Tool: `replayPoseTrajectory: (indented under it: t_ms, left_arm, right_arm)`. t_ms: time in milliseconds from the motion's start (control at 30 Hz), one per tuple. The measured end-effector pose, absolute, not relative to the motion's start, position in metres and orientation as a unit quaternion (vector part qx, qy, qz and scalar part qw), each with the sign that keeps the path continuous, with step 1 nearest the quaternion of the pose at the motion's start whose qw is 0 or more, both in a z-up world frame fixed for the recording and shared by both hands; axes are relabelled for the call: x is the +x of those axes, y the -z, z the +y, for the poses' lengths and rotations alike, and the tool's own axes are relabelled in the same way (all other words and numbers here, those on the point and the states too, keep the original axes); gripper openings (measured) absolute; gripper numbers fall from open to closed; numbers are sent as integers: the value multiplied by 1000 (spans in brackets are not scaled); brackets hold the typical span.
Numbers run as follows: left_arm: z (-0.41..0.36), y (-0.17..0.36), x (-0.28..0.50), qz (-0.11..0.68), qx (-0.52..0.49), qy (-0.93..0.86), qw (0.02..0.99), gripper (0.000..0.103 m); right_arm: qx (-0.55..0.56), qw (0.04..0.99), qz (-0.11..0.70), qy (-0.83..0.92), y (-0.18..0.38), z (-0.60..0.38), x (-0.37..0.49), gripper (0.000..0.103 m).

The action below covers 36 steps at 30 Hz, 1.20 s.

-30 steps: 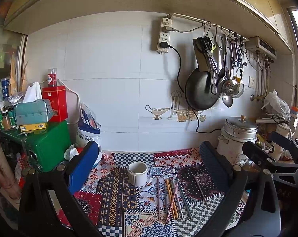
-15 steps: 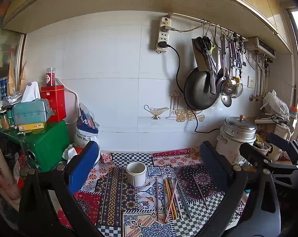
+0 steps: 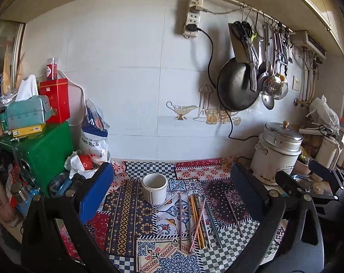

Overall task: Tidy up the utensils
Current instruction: 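Lower left tool to brown chopstick while right tool lowers to pink stick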

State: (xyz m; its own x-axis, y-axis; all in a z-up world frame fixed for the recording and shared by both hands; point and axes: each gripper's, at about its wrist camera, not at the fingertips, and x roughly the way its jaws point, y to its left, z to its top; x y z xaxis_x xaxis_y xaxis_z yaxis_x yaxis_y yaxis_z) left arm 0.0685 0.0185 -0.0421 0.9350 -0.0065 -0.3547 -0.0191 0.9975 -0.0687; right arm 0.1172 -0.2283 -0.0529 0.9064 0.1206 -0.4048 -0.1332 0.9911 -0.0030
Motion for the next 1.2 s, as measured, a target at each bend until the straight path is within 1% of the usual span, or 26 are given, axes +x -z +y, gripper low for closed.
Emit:
replayPoseTrajectory:
  t_ms: [367,633,833,967,1033,1067,1100,1133,1167,1200]
  left_arm:
    - [23,136,158,308,-45,-30,950,103]
    - [21,214,227,408,-44,-32,911,103]
    - [7,269,264,476,0,-37,879,102]
    - [-2,295,282,516,7,-15,856,91]
    - [-5,303,289,532,2,-8,846,89]
    - [-7,307,294,539,-3,-5,842,87]
    - [-8,310,297,544,-6,0,839,83]
    - [-10,313,301,549,-11,8,835,80]
    - [-11,315,304,554,-17,18,832,75]
    - [-12,317,307,558,-20,23,829,73]
  right_arm:
    - [-44,928,370,-22,144,-251,183,101]
    - [-62,885,462,-18,199,-270,238,100]
    - [-60,858,509,-31,232,-275,278,99]
    - [-54,832,548,-73,256,-273,302,98]
    - [-56,825,557,-78,265,-272,311,96]
    - [-55,820,564,-83,269,-273,316,93]
    - [-53,816,570,-85,273,-274,320,90]
    - [-51,813,573,-86,276,-275,324,85]
    - [-52,810,577,-87,279,-275,328,81]
    - [-53,809,579,-88,282,-276,331,78]
